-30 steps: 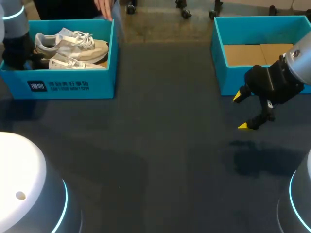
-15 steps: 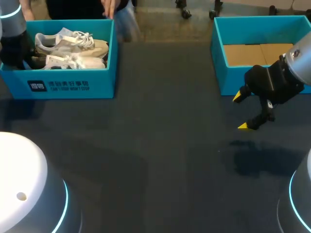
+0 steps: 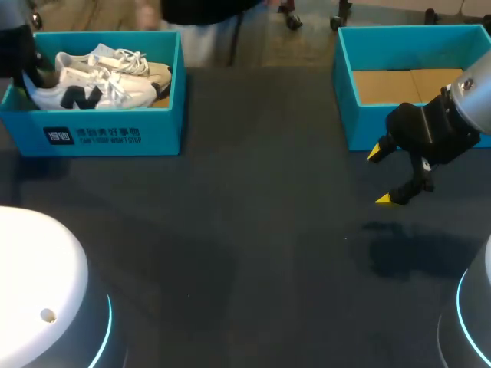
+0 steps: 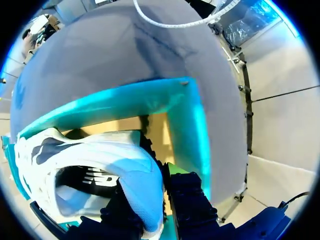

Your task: Take the shoe out of the shoebox, open the shoe tongue, remove and reinsert the insole, then place the shoe into the shoebox

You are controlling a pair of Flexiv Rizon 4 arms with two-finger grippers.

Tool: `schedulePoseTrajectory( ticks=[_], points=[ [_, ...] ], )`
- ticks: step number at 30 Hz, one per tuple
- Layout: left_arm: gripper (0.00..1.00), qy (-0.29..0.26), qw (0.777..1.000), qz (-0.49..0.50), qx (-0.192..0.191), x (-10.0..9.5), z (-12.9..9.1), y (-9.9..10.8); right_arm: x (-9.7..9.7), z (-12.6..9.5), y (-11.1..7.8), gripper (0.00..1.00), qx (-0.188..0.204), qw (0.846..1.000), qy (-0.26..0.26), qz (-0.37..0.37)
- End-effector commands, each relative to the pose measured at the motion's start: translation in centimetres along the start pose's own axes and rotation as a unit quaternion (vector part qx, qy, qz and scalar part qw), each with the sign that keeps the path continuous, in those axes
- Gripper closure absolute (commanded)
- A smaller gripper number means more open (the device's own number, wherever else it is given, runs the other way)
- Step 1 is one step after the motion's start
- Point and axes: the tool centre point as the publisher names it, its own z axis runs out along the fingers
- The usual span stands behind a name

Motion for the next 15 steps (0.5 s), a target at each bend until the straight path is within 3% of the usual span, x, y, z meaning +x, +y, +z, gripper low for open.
schedulePoseTrajectory(
  ticks=[1, 15],
  points=[
    [1.00, 0.003, 1.000, -0.005, 0.004, 0.8, -2.8, 0.7, 0.1, 0.0, 0.0, 0.00, 0.001, 1.000, -0.001, 0.000],
    [1.00, 0.030, 0.999, -0.022, 0.002, 2.2, -7.8, 0.3, 0.1, 0.0, 0.0, 0.00, 0.001, 1.000, -0.001, 0.000]
  ],
)
